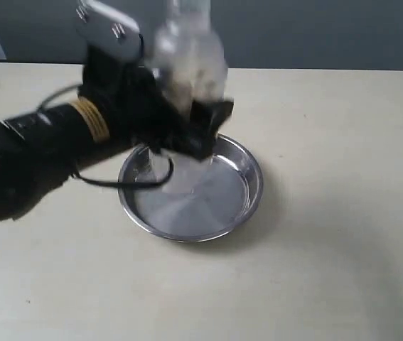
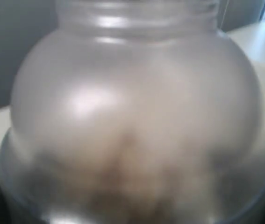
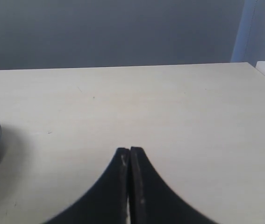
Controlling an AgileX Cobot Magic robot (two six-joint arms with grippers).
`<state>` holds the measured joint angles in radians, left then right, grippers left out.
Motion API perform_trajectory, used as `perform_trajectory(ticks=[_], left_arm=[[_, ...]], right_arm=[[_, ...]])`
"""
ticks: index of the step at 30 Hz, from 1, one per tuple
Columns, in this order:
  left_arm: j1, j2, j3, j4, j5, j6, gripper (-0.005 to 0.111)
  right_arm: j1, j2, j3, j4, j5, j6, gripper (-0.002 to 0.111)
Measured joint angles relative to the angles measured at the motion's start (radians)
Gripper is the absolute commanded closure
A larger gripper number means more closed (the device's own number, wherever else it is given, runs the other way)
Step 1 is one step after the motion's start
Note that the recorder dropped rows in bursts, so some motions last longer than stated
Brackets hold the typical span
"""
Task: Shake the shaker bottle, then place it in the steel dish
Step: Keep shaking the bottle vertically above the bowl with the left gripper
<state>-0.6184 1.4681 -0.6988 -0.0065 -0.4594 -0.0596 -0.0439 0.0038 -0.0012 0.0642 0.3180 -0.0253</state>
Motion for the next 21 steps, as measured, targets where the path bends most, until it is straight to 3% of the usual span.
perform_trajectory(ticks=[2,7,11,15,21], left_arm=[[-0.007,-0.002,0.015,0.033,0.027,-0.005,0.107],[-0.012,-0.129,-0.056,0.040,-0.101,-0.002,0.107],[0.015,-0.005,-0.013,-0.024,-0.137,-0.046,0.107],[0.021,0.065,0.023,0.091,-0.108,-0.096,0.107],[0.021,-0.077,-0.102,0.135,-0.116,-0.098,0.107]], right_arm=[[0.000,0.000,0.000,0.000,0.000,0.000,0.109],[0.000,0.000,0.000,0.000,0.000,0.000,0.109],[0.000,0.000,0.000,0.000,0.000,0.000,0.109],[0.000,0.000,0.000,0.000,0.000,0.000,0.109],[0.000,0.000,0.000,0.000,0.000,0.000,0.109]])
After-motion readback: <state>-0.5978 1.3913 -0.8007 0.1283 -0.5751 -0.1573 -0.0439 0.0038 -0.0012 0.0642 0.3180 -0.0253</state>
